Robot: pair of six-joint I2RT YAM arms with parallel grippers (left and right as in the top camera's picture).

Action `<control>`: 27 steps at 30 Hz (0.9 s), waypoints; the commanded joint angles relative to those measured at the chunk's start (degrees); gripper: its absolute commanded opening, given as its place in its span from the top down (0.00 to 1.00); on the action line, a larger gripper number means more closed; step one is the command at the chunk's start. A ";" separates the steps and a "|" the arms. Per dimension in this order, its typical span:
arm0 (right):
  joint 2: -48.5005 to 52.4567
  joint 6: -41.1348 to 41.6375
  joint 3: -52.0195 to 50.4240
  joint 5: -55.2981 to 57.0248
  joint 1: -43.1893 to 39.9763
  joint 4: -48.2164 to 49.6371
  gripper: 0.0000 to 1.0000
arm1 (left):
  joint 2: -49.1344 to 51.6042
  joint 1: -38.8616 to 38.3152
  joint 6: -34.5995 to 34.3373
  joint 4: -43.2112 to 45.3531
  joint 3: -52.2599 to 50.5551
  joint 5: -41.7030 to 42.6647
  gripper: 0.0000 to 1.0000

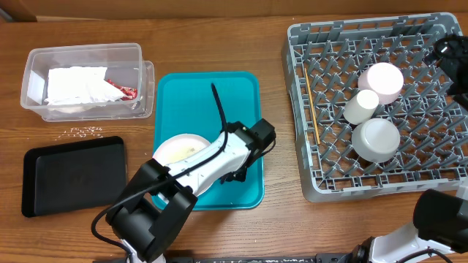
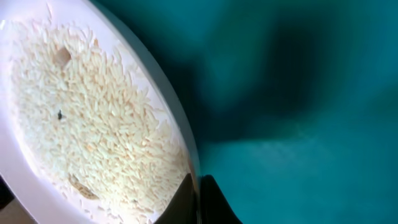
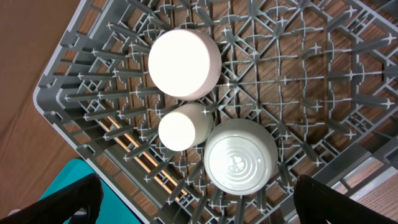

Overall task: Sort waste into correct bins and load items into the dishwasher
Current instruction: 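Lift the rice plate and carry it left over the black tray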

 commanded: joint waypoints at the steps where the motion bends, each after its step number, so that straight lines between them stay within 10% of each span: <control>1: -0.22 0.28 0.17 -0.35 -0.37 0.31 0.00 | 0.46 0.33 -7.96 -5.95 6.51 -5.51 0.96; 12: -0.22 0.28 0.15 -0.35 -0.37 0.31 0.00 | 0.46 5.97 -15.21 -21.44 18.08 -11.13 0.95; 27: -0.22 0.28 0.17 -0.35 -0.37 0.31 0.00 | -0.50 34.82 -11.56 -22.97 19.34 -3.28 0.96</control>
